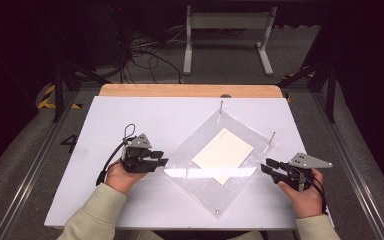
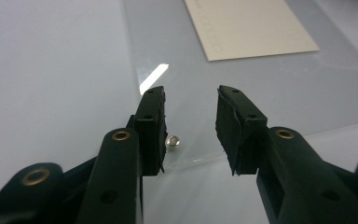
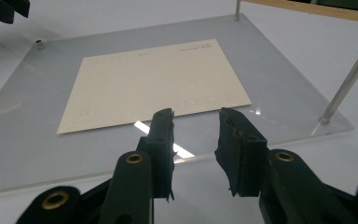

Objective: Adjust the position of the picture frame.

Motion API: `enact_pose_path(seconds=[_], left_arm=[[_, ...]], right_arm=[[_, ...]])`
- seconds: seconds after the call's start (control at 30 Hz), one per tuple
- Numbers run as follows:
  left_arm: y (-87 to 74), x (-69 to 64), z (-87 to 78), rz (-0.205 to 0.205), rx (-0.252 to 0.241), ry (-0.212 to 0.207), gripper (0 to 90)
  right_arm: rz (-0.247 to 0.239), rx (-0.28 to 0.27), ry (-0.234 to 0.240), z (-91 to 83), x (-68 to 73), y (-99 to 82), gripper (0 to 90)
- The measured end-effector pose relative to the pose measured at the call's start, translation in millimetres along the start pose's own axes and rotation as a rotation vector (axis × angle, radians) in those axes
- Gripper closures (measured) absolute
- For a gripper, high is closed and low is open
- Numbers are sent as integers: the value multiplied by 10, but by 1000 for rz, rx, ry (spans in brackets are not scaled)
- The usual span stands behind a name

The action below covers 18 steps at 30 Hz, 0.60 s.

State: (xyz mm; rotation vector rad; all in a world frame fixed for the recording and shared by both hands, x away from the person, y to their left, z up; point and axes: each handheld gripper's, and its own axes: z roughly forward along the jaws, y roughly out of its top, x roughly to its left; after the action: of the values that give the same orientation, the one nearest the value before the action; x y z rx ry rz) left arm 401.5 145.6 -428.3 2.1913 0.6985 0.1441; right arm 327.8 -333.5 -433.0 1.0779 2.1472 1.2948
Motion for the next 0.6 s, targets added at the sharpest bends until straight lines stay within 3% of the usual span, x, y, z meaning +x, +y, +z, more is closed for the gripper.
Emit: enact_pose_path(seconds=[0.13,0.3,0.43,0.6], left_arm=[[-46,5,95,48,43,-8,680],[-65,19,152,58,65,-5,720],[-82,0,243,98,100,23,732],[-91,11,256,112,82,25,826]], right_arm=[[3,-5,-3,-10,-16,-4,649],[4,-11,-4,-26,-32,-7,650],[7,-11,-5,-24,-34,-7,649],[10,-17,-9,-35,-44,4,649]])
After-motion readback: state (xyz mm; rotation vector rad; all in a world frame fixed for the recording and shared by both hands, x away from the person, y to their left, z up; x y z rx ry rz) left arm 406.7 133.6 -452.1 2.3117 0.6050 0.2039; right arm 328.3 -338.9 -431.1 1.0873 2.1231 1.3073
